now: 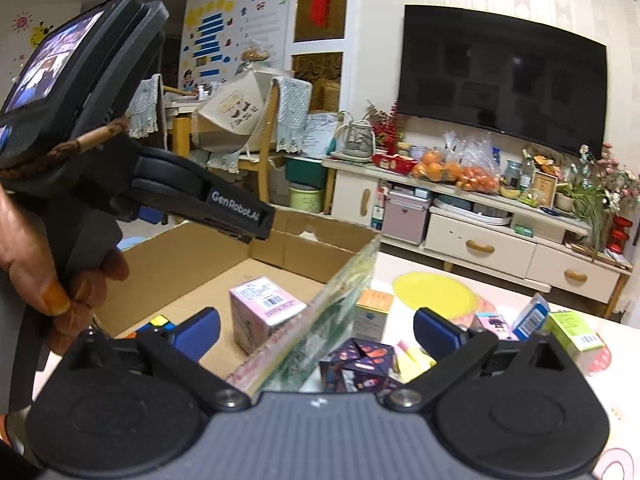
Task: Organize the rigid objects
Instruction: 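Move the right tool to the pink printed carton and grasp it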
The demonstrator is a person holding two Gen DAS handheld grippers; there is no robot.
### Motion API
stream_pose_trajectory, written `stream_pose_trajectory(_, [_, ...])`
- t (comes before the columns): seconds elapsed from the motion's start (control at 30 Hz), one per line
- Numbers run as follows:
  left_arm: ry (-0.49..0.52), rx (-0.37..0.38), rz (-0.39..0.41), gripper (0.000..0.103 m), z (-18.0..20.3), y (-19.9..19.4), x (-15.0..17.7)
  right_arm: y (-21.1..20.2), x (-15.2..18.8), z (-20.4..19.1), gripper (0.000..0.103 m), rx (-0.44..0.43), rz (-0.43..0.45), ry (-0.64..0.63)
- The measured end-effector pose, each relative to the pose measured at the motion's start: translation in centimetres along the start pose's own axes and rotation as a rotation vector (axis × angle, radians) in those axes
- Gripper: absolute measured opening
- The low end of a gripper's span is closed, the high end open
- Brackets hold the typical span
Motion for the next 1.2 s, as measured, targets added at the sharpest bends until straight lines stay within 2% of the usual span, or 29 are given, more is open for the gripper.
stream_pose_trajectory(1.2, [0.204, 0.046, 0.037, 0.103, 0.6, -0.3, 1.0, -1.1, 4.4, 9.9, 0.102, 0.083, 0.016, 0.161])
Point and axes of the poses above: each gripper's, at about its wrist camera, not at the fingertips, and y roughly the way its jaws point, z to its right, x to its underside, the point moved 10 cm from there along y, roughly the way its jaws point, and after that the axes turned 8 degrees about -z, right-handed, at the moved point
